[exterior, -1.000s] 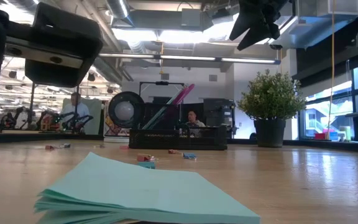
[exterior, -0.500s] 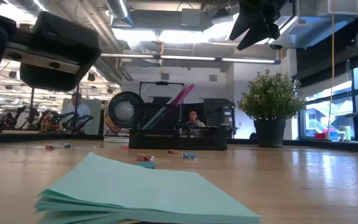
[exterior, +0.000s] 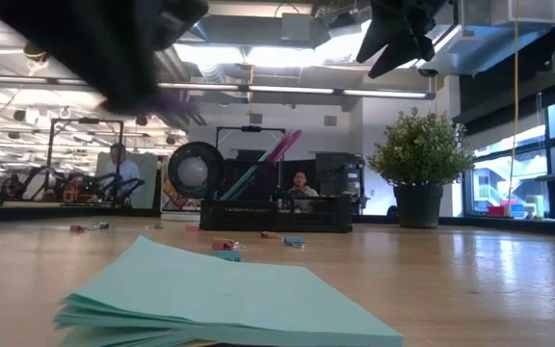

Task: Pick and place office supplies into organizer
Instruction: Put the blue eraser into the black desk organizer

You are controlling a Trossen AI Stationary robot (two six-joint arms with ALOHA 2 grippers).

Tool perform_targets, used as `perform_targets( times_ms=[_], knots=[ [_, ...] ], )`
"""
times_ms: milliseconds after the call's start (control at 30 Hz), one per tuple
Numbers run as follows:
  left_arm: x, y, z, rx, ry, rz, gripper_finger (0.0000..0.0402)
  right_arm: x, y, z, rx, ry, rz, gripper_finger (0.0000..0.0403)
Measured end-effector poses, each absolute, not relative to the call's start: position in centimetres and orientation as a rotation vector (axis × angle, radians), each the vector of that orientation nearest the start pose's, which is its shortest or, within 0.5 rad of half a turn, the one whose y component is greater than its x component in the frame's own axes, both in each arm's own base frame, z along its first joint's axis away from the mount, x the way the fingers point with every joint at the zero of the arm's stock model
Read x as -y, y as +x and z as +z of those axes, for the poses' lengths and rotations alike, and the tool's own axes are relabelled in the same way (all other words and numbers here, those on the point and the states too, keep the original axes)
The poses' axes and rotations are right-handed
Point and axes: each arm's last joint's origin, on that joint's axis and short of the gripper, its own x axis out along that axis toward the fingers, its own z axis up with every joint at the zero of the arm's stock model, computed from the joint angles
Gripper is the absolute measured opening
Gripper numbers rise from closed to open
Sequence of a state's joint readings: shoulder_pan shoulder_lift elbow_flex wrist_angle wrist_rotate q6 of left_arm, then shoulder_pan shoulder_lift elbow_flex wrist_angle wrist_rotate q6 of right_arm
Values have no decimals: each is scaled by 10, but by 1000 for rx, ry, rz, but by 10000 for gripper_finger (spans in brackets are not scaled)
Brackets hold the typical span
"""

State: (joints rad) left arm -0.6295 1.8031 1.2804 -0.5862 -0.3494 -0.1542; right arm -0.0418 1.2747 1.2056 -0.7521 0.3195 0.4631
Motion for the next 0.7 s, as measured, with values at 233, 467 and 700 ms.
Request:
perform_targets(
  times_ms=[233, 467, 700],
  knots=[
    [153, 307, 245, -943, 234, 60, 68, 20, 256, 329, -722, 320, -523, 244],
    [96, 325, 252, -941, 245, 257, 68, 20, 256, 329, -721, 321, -523, 244],
    [39, 327, 232, -1040, 260, 420, 68, 20, 256, 329, -721, 321, -523, 244]
  ],
)
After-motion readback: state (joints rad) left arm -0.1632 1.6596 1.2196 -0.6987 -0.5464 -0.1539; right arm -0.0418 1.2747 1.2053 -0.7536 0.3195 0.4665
